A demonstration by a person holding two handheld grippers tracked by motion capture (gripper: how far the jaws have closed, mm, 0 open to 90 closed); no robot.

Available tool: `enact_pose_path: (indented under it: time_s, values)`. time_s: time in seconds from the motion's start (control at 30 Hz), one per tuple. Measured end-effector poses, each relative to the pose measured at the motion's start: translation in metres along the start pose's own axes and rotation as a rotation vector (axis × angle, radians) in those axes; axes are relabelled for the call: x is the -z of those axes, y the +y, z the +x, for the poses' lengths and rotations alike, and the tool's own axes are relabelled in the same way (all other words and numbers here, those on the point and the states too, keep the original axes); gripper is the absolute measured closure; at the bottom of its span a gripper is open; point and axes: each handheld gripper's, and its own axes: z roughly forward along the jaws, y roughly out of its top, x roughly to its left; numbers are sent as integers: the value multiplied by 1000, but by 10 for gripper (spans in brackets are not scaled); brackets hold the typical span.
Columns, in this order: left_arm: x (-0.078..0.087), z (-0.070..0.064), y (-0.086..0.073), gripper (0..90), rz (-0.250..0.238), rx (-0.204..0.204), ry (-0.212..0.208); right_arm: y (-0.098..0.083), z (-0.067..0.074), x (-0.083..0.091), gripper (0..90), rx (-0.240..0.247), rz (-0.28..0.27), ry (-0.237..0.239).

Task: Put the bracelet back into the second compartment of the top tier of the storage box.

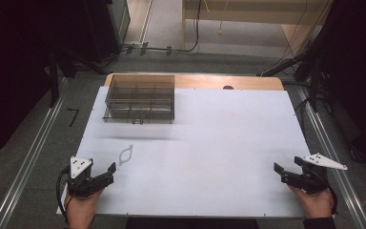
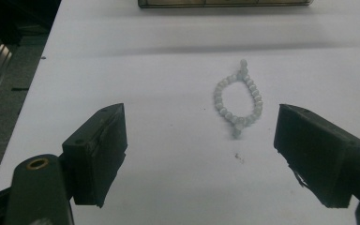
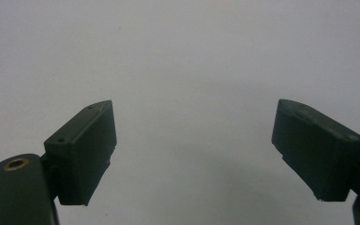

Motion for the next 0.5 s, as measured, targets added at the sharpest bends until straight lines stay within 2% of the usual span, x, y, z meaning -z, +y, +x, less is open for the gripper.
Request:
enact_pose_path:
  time_s: [0.07, 0.27, 0.5]
  values:
    - [-2, 0, 0, 180, 5, 12, 0, 0, 0, -2, 129, 6, 9, -1]
    - [-1, -3, 1, 160, 3, 7, -10, 0, 1, -1, 128, 3, 6, -2]
    - [-1, -2, 1, 192, 3, 7, -25, -1, 1, -2, 129, 4, 13, -3]
